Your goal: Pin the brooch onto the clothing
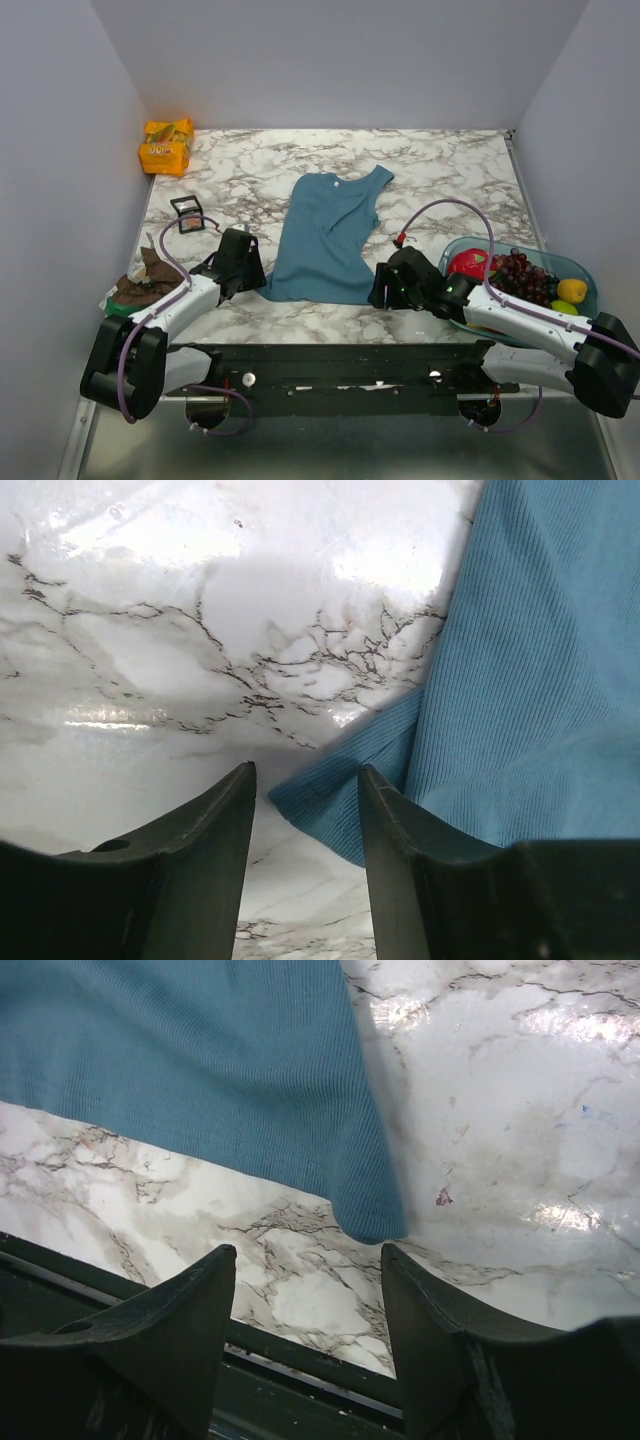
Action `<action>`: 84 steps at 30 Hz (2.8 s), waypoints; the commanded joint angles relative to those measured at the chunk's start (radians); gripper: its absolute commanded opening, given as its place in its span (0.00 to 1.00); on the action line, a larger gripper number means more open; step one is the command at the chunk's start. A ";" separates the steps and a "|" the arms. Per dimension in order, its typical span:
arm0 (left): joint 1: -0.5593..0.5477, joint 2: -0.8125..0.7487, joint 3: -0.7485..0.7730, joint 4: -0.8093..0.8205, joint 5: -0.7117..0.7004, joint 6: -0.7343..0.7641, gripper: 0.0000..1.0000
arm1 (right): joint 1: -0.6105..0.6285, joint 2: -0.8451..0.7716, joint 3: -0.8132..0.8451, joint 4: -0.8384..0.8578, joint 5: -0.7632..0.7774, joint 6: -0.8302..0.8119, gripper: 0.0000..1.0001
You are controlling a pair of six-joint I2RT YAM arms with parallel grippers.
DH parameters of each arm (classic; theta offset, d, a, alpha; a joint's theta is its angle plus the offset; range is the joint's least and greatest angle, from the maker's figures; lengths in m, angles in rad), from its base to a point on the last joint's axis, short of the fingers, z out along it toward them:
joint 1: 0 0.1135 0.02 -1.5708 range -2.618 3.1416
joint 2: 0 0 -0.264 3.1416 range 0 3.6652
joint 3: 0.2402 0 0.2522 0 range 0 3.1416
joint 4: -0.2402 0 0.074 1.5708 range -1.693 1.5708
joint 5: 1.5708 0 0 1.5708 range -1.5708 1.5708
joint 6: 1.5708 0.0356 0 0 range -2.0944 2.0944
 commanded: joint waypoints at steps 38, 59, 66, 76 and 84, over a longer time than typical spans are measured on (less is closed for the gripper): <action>-0.038 -0.226 -0.096 -0.028 0.033 -0.075 0.00 | -0.070 0.269 0.021 0.130 -0.020 -0.012 0.38; -0.036 -0.366 0.387 -0.076 0.145 -0.031 0.00 | -0.072 -0.022 0.642 -0.439 0.361 -0.317 0.01; -0.036 -0.265 0.884 -0.042 0.128 0.031 0.00 | -0.069 0.048 1.191 -0.487 0.324 -0.588 0.01; -0.036 -0.203 1.190 -0.071 0.189 0.023 0.00 | -0.070 0.119 1.569 -0.476 0.040 -0.679 0.01; -0.028 -0.090 1.132 -0.105 0.184 0.032 0.00 | -0.176 0.208 1.377 -0.429 -0.008 -0.600 0.01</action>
